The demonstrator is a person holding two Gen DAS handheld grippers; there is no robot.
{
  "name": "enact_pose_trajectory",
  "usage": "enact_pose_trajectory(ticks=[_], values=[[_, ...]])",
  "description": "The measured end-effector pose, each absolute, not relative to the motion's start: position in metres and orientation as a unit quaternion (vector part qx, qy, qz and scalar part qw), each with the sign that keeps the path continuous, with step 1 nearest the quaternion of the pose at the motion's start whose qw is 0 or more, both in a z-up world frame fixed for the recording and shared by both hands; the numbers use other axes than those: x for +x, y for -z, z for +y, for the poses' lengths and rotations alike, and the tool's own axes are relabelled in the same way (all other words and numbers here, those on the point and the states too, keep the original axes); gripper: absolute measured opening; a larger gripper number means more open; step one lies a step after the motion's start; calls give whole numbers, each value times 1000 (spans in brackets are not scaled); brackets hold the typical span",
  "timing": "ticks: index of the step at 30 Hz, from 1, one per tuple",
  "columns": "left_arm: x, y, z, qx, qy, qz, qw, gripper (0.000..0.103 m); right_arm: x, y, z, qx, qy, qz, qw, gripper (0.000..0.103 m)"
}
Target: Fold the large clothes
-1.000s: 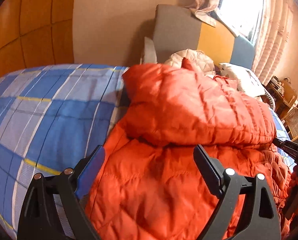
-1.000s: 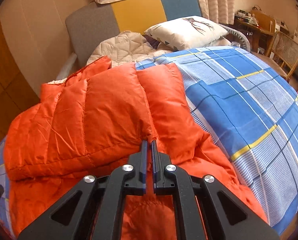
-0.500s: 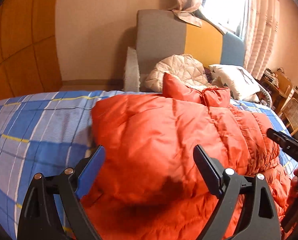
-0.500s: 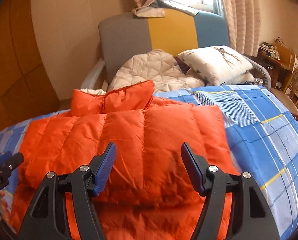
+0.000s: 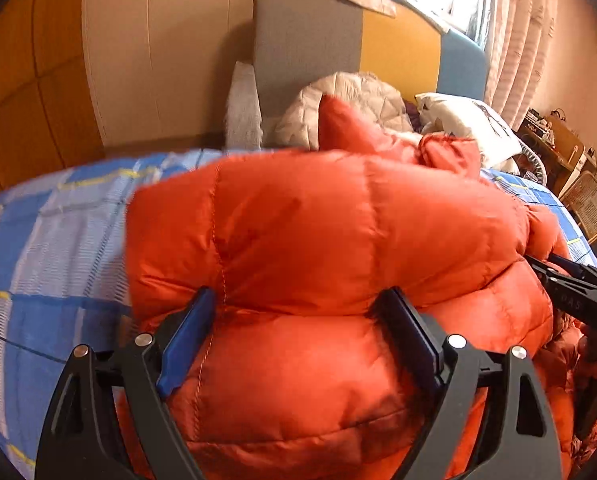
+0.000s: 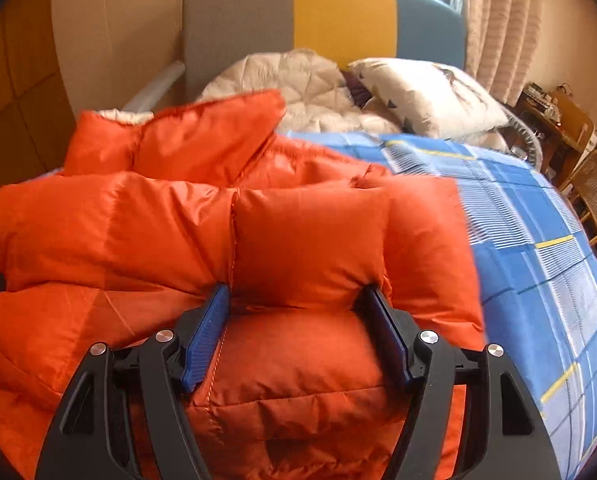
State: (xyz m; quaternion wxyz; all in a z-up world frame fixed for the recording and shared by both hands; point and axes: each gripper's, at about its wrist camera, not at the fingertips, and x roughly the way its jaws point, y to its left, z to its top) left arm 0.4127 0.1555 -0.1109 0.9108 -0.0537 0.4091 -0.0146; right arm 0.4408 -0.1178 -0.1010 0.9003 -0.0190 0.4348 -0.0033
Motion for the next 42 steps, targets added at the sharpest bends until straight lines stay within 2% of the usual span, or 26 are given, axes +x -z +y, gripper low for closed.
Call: enact_pose_trajectory(ticks=[4,8,10,16,21,23,28,32,35,37,38,40,41,42], values=[[418,127,159,-63,9,420,905,87,449,111,-115,-34,7,445,895,68],[411,119,160,-66,4,424,903,87,447,101,-115,-34,6,461,887,70],[397,109,164,-75,3,414,907,87,435,87,-122,-17,-1,457,889,75],[323,86,186,-78,2,394,916,88,376,59,-154,6,-19,457,889,77],[257,89,214,-99,4,402,910,88,316,57,-208,21,-17,480,877,77],[226,95,224,-112,3,414,904,84,292,61,-228,25,-19,495,868,77],[164,114,245,-157,6,436,886,65,229,76,-263,54,-34,520,852,77],[123,129,246,-186,11,453,872,59,189,90,-277,92,-55,532,840,77],[102,133,237,-190,21,453,871,51,165,100,-282,120,-78,541,829,77],[90,136,230,-193,36,456,868,40,150,108,-280,130,-97,548,821,71],[86,137,227,-191,40,458,867,37,146,109,-279,131,-101,547,820,64],[82,135,220,-183,50,453,871,15,139,105,-276,130,-115,535,827,40],[79,134,221,-188,56,450,871,12,135,101,-275,131,-120,530,829,35],[74,129,222,-198,64,444,872,8,132,95,-274,128,-127,524,833,26]])
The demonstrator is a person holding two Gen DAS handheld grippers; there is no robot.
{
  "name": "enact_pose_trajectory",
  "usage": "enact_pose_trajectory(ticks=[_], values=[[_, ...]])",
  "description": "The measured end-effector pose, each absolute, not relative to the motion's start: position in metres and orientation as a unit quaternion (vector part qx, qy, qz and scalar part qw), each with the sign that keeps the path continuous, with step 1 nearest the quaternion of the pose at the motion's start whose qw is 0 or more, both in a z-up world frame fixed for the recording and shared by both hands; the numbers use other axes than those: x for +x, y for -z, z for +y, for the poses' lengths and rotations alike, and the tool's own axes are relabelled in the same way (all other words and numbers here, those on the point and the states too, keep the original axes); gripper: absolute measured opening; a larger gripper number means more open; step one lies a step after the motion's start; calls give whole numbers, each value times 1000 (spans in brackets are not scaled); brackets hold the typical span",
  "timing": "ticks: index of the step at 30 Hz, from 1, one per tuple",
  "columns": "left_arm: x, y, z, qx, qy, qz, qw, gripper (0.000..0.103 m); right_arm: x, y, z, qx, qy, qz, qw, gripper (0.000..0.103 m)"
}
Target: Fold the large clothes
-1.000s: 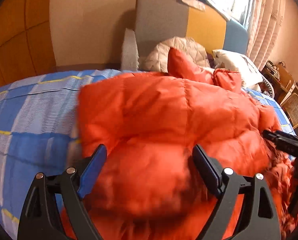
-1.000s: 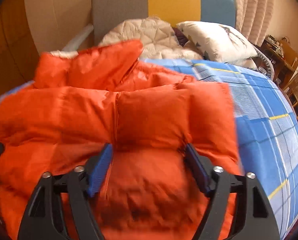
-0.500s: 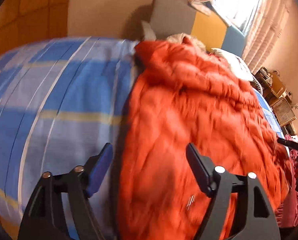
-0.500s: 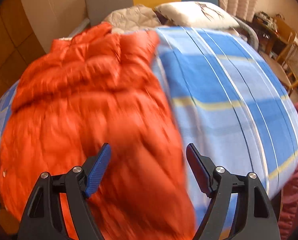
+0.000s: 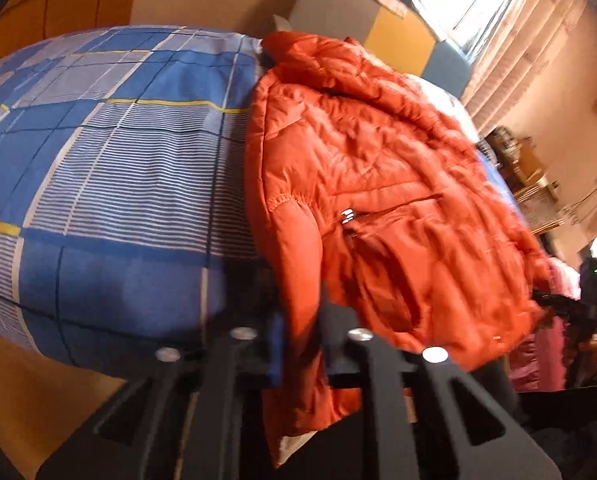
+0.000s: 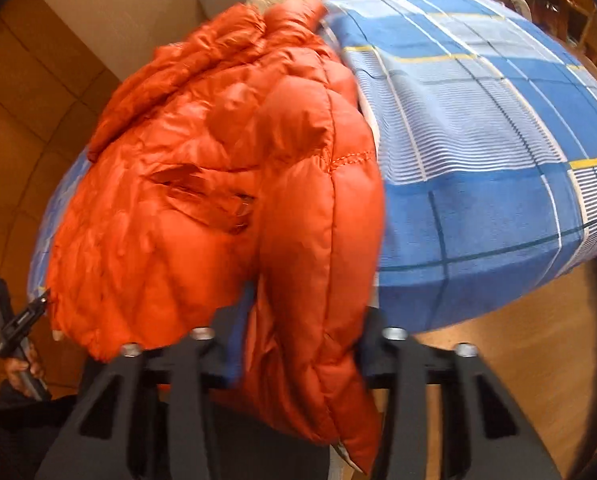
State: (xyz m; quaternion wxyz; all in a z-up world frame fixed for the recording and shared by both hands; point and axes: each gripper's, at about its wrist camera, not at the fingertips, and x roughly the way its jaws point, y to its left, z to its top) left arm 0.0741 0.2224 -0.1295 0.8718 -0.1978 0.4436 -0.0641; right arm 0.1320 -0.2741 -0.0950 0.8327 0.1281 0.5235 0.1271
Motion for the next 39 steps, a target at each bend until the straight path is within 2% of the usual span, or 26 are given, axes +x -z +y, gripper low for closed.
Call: enact_pose_trajectory(ticks=[1,4,12,17,25,35,38,39], values=[[69,125,223,-198,70,439,873,7,128,87,-273,123,-135,515,837,19],[51,107,222,-199,96,427,877,6,117,63,-273,110,-162,495,846,11],[-2,70,231,-221,141,394,881,5,82,6,-266,37,-212,480,850,10],[-7,38,247,-266,159,336,889,5,84,-27,-270,74,-244,426,868,10],[65,-7,260,-270,185,289,899,6,151,-64,-261,138,-242,364,889,10],[198,-5,260,-255,131,325,901,6,260,-42,-261,180,-179,369,894,11],[234,4,260,-255,106,340,899,10,292,-31,-259,197,-158,371,893,17],[244,8,262,-261,102,344,896,10,298,-28,-258,203,-153,373,892,24]])
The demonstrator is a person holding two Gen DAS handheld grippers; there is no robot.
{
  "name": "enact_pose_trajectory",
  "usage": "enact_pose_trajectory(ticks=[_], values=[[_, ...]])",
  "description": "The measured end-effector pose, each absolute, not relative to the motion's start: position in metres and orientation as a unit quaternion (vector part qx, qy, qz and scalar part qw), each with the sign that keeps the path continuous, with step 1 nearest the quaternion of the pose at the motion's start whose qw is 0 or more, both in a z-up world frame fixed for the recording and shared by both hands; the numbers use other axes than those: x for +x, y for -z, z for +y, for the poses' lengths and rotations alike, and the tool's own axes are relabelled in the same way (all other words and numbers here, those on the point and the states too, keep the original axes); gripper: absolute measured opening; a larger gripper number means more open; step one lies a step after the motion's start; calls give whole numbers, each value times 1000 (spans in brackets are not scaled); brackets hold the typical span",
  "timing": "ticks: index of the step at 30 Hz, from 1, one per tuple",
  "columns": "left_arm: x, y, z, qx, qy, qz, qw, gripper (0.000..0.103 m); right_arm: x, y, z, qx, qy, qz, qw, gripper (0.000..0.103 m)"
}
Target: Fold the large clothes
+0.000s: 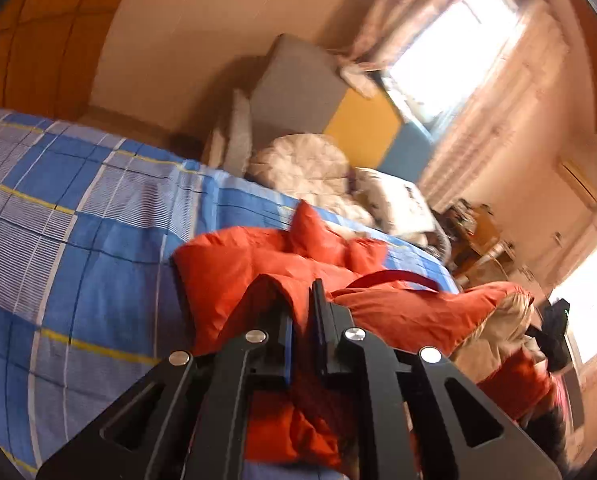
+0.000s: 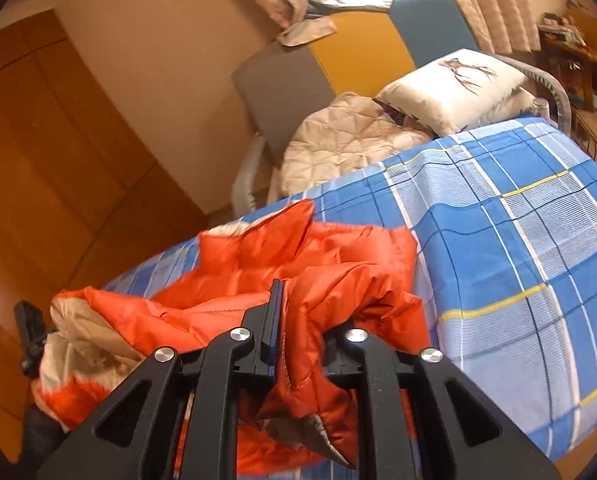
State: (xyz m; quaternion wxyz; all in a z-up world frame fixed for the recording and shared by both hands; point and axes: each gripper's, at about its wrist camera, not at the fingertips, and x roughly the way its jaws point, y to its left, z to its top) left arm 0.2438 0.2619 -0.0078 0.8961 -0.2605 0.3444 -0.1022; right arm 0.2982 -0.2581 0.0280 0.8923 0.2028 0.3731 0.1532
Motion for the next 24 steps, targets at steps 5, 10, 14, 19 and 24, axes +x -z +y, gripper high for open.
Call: enact_pose_trajectory(ticks=[5,10,14,19,24], values=[[286,21,274,-290,72,358,885,77,330,-22,-268,271,-146,358,881,89],[283,17,294,-326,57,325,886,94,320,-24,-276,259,-138,348,890,89],[264,42,293,-289,61,354,888,93,295,4,-286,220,-112,375,893,89],[238,98,280,-304,103,407,855,70,276,60,-294,228,-82,424,873,84],[221,117,272,-331,117,408,843,33,271,75,-288,238,-87,429,867,56]])
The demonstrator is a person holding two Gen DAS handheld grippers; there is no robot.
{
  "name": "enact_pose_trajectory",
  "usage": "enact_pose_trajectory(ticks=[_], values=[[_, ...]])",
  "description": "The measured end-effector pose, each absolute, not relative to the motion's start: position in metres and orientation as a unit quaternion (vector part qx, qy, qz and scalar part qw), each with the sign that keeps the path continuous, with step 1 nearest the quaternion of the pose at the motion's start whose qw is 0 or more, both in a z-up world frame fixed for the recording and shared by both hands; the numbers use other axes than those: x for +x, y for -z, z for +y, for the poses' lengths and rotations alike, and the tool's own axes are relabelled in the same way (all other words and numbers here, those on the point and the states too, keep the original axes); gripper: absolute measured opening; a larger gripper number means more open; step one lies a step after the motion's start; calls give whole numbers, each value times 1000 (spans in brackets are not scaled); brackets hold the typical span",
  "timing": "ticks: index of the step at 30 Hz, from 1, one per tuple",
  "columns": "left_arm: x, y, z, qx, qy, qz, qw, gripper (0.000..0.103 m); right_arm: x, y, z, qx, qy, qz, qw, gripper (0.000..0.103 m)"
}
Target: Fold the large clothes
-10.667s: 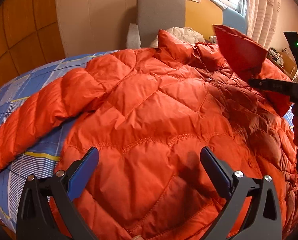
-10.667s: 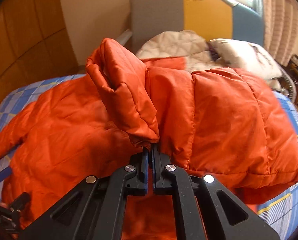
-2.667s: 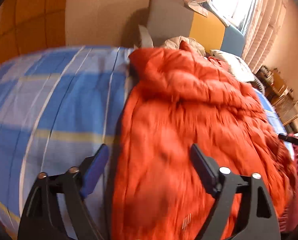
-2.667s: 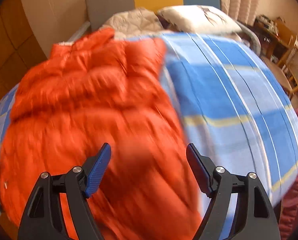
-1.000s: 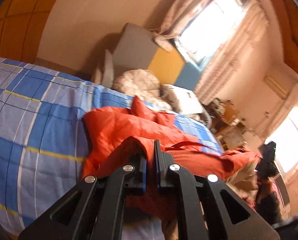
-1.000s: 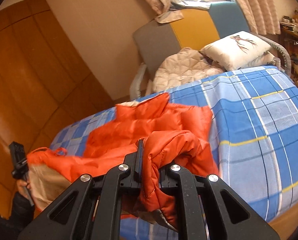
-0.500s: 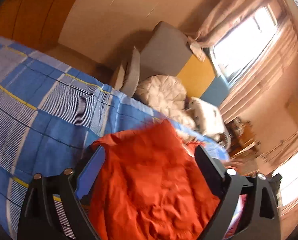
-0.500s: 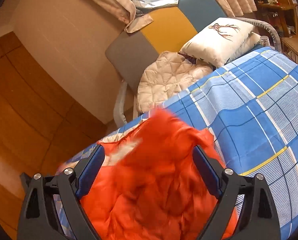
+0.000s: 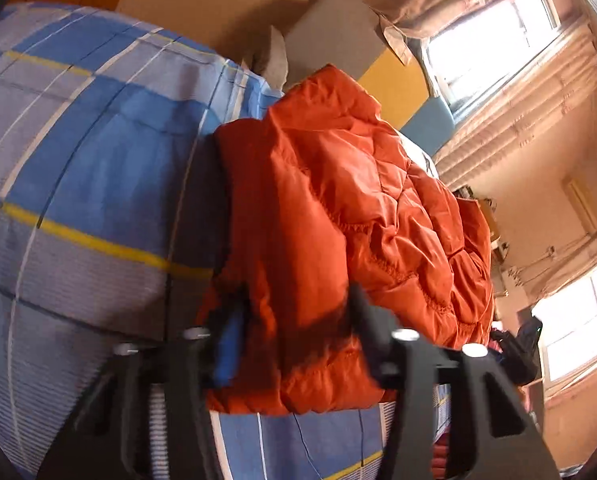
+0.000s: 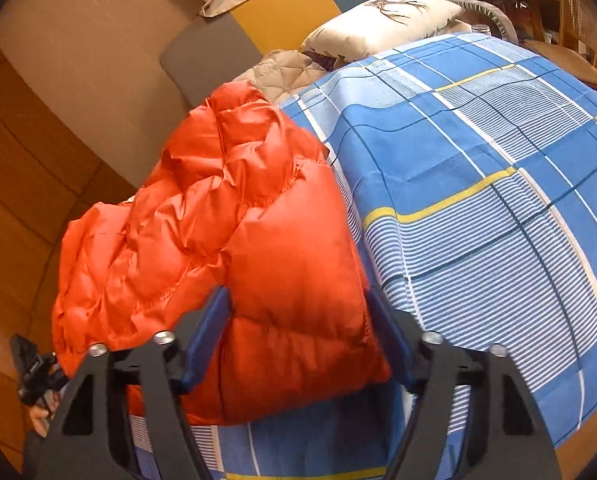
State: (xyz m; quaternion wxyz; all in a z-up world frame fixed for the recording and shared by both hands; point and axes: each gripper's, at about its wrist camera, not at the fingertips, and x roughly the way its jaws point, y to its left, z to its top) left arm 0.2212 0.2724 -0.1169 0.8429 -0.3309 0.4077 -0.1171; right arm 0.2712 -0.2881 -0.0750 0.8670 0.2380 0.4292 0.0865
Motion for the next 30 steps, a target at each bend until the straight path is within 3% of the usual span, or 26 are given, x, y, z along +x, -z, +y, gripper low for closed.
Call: enact_pose_trajectory(ticks=[1,4,7,18,21,23,24,25,27,30], values=[[219,116,273,-333,119,404,844,25,270,73,-288,240,-92,427,867,45],[209,106,268,-313,121,401,853,12,262,66,-287,231,-97,424,870,25],[195,95,265,-301,125,394,859,7,246,53,-286,223,-103,416,875,14],[79,88,262,-307,132,402,852,6,150,37,-303,173,-128,444,870,13],[57,89,257,-288,112,411,857,17,131,36,-303,150,-131,457,867,13],[51,84,258,-268,84,405,870,38,130,34,-303,141,-124,456,870,23],[49,80,259,-261,77,400,875,57,130,31,-303,134,-121,453,873,35],[53,73,261,-249,67,390,884,64,138,21,-302,120,-105,431,888,57],[66,64,262,-222,63,383,894,66,153,12,-300,111,-93,408,901,75],[86,56,258,-195,67,380,902,67,182,5,-289,91,-95,399,907,75]])
